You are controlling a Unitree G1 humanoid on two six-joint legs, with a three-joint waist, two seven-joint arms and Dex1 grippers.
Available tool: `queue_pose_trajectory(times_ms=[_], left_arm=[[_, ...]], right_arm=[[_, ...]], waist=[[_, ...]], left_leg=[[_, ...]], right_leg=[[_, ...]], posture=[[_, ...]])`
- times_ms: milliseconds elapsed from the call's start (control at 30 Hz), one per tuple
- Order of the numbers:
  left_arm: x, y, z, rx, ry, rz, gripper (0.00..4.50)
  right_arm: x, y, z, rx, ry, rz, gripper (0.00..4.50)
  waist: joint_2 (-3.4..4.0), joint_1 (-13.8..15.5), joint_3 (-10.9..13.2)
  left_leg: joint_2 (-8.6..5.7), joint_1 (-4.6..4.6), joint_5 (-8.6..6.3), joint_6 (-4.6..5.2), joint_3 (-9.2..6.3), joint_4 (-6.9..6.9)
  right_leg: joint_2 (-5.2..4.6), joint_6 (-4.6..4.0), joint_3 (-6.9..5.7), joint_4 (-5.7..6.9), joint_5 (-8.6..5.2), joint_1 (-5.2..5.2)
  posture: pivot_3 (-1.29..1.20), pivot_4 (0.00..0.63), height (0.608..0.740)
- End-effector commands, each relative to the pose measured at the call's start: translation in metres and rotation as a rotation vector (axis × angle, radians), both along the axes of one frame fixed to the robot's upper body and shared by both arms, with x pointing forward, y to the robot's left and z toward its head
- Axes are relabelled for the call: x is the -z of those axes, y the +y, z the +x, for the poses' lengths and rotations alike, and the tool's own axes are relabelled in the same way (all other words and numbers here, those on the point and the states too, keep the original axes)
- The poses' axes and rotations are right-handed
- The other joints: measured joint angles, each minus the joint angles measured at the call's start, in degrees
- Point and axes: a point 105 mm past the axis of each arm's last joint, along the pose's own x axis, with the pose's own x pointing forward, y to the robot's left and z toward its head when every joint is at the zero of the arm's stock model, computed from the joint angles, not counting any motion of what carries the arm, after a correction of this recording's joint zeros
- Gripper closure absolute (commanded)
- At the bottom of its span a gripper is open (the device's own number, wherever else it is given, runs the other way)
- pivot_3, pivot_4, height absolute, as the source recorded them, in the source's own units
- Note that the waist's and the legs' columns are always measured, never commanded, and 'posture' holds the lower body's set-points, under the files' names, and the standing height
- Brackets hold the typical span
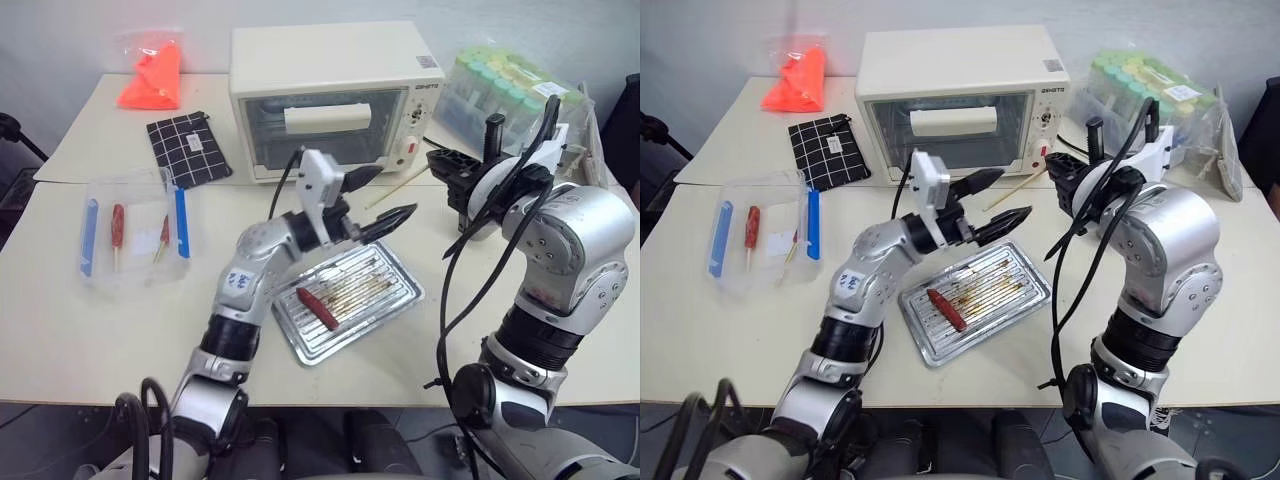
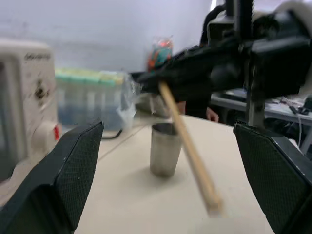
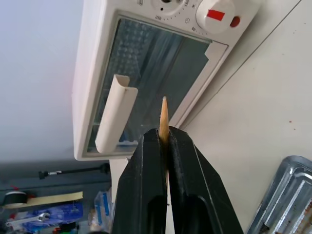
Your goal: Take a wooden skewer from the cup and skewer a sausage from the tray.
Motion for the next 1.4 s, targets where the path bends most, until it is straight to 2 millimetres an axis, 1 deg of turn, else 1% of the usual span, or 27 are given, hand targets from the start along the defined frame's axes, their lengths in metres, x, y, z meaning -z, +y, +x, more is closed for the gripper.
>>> queue_pose_trajectory(times_ms=[33,133,233,467,567,700,733,767,800,1033,1100,1133,1367,1400], left_arm=[[-0.015,0.002,-0.019,0.021,-0.046,-0.025,0.0],[-0.017,0.003,-0.018,0.0,-0.038,-0.036,0.0],[-0.025,-0.001,-0.014,-0.001,-0.041,-0.06,0.0],[-0.033,-0.008,-0.009,-0.01,-0.049,-0.091,0.0],[-0.033,-0.009,-0.01,-0.002,-0.048,-0.102,0.46],[-0.028,-0.01,-0.011,-0.005,-0.034,-0.094,1.36],[-0.028,-0.01,-0.011,-0.006,-0.032,-0.094,1.68],[-0.028,-0.01,-0.011,-0.008,-0.031,-0.094,1.83],[-0.028,-0.01,-0.01,-0.009,-0.029,-0.094,2.11],[-0.031,-0.01,-0.007,-0.014,-0.027,-0.097,2.11],[-0.032,-0.01,-0.007,-0.008,-0.029,-0.105,2.46],[-0.032,-0.011,-0.007,-0.006,-0.03,-0.107,2.55],[-0.034,-0.01,-0.006,-0.008,-0.023,-0.121,4.13],[-0.034,-0.01,-0.006,-0.008,-0.023,-0.122,4.42]], right_arm=[[-0.019,-0.002,-0.006,0.013,-0.099,0.019,4.43],[-0.021,-0.001,-0.006,0.004,-0.106,0.024,4.43],[-0.019,0.002,-0.006,-0.009,-0.106,0.019,4.43],[-0.019,0.003,-0.006,-0.011,-0.115,0.015,4.43],[-0.018,0.003,-0.006,-0.011,-0.118,0.015,4.5],[-0.019,0.004,-0.007,-0.012,-0.126,0.021,4.5],[-0.019,0.004,-0.007,-0.013,-0.128,0.022,4.5],[-0.019,0.004,-0.007,-0.014,-0.129,0.023,4.5],[-0.019,0.004,-0.008,-0.015,-0.131,0.023,4.5],[-0.02,0.005,-0.008,-0.019,-0.138,0.022,4.5],[-0.02,0.004,-0.008,-0.017,-0.138,0.018,4.5],[-0.02,0.004,-0.008,-0.017,-0.139,0.018,4.5],[-0.021,0.005,-0.008,-0.019,-0.144,0.017,4.5],[-0.021,0.005,-0.008,-0.019,-0.144,0.017,4.5]], waist=[[0.0,0.11,0.0],[0.0,0.25,0.0],[0.0,0.35,0.0],[0.0,0.51,0.0],[0.0,0.47,0.0],[0.0,0.55,0.0],[0.0,0.57,0.0],[0.0,0.62,0.0],[0.0,0.64,0.0],[0.0,0.71,0.0],[0.0,0.74,0.0],[0.0,0.77,0.0],[0.0,1.22,0.0],[0.0,1.34,0.0]], left_leg=[[-0.01,0.0,0.0,0.0,0.0,0.0],[-0.01,0.01,0.0,0.0,-0.06,0.02],[-0.02,0.01,0.0,0.01,-0.05,0.03],[-0.02,0.01,-0.02,0.03,-0.04,0.02],[0.0,0.02,-0.02,0.03,-0.04,0.02],[-0.01,0.01,-0.02,0.03,-0.04,0.02],[-0.01,0.01,-0.02,0.03,-0.04,0.02],[-0.01,0.01,-0.02,0.03,-0.04,0.02],[-0.01,0.01,-0.02,0.03,-0.04,0.02],[-0.01,0.01,-0.02,0.03,-0.04,0.02],[-0.01,0.01,-0.02,0.04,-0.04,0.02],[-0.01,0.01,-0.02,0.04,-0.04,0.02],[-0.01,0.01,-0.02,0.04,-0.03,0.02],[-0.01,0.01,-0.02,0.04,-0.03,0.02]], right_leg=[[-0.01,0.0,-0.01,-0.01,0.0,0.01],[0.0,0.02,-0.06,-0.11,0.01,0.09],[0.0,0.04,-0.06,-0.16,0.02,0.11],[0.02,0.07,-0.05,-0.21,0.04,0.13],[0.04,0.07,-0.04,-0.21,0.04,0.13],[0.02,0.07,-0.04,-0.22,0.04,0.13],[0.02,0.07,-0.04,-0.21,0.04,0.13],[0.02,0.07,-0.05,-0.21,0.04,0.13],[0.02,0.07,-0.05,-0.22,0.04,0.13],[0.02,0.07,-0.05,-0.22,0.04,0.13],[0.02,0.07,-0.04,-0.22,0.04,0.13],[0.02,0.07,-0.04,-0.22,0.04,0.13],[0.02,0.08,-0.04,-0.23,0.05,0.13],[0.02,0.08,-0.04,-0.23,0.05,0.13]], posture=[[0.0,0.15,0.74],[0.0,0.15,0.74],[0.0,0.15,0.74],[0.0,0.15,0.74],[0.0,0.15,0.74],[0.0,0.15,0.74],[0.0,0.15,0.74],[0.0,0.15,0.74],[0.0,0.15,0.74],[0.0,0.15,0.74],[0.0,0.15,0.74],[0.0,0.15,0.74],[0.0,0.15,0.74],[0.0,0.15,0.74]])
